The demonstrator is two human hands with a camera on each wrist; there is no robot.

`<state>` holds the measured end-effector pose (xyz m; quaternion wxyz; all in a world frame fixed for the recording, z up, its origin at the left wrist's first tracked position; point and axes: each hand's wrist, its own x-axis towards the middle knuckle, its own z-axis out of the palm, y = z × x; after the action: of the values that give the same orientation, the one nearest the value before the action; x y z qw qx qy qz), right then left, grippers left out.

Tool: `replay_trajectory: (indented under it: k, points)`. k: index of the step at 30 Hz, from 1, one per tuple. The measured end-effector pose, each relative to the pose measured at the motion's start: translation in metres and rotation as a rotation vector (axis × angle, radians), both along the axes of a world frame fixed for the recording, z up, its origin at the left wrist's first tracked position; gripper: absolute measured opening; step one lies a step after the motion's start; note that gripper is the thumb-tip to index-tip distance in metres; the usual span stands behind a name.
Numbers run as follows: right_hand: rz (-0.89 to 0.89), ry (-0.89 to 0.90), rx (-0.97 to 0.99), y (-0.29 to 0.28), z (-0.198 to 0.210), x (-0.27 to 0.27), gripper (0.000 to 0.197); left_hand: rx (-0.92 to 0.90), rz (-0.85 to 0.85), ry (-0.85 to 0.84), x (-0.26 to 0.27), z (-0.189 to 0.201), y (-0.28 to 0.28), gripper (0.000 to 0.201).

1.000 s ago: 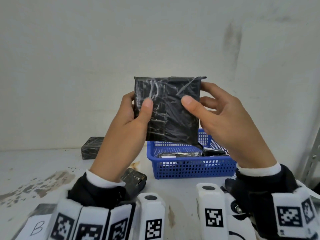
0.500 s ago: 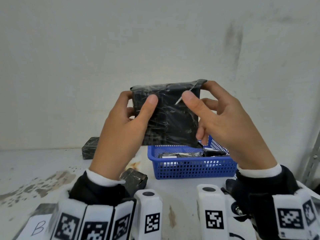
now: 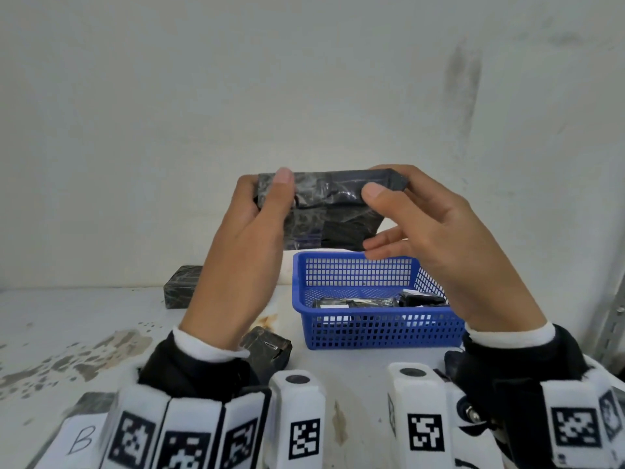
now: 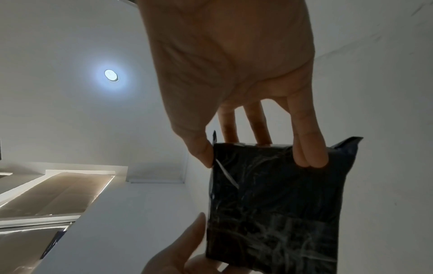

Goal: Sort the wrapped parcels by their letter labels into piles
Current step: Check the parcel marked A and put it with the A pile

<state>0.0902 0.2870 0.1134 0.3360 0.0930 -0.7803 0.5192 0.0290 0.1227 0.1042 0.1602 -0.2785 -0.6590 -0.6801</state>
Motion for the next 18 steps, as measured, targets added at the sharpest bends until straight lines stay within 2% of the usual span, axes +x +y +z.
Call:
replay_trajectory:
  k: [2, 5, 14, 18]
  points:
    - [-0.001, 0.000, -0.002, 0.0008, 0.0003, 0.0002, 0.016, 0.003, -0.010, -0.005, -0.0003, 0.0000, 0.0002, 0.031]
    - [-0.014, 0.007, -0.012, 0.0012, 0.0015, 0.0010, 0.018, -0.001, -0.017, -0.004, 0.0002, -0.0001, 0.0012, 0.025]
    - [-0.013, 0.033, 0.001, -0.0007, -0.0009, -0.0017, 0.013, -0.021, -0.076, 0.046, -0.0002, -0.0034, 0.0008, 0.036]
    - [-0.001, 0.039, 0.033, -0.0033, -0.0008, -0.0005, 0.024, -0.005, -0.069, 0.072, -0.0008, -0.0035, 0.0011, 0.040]
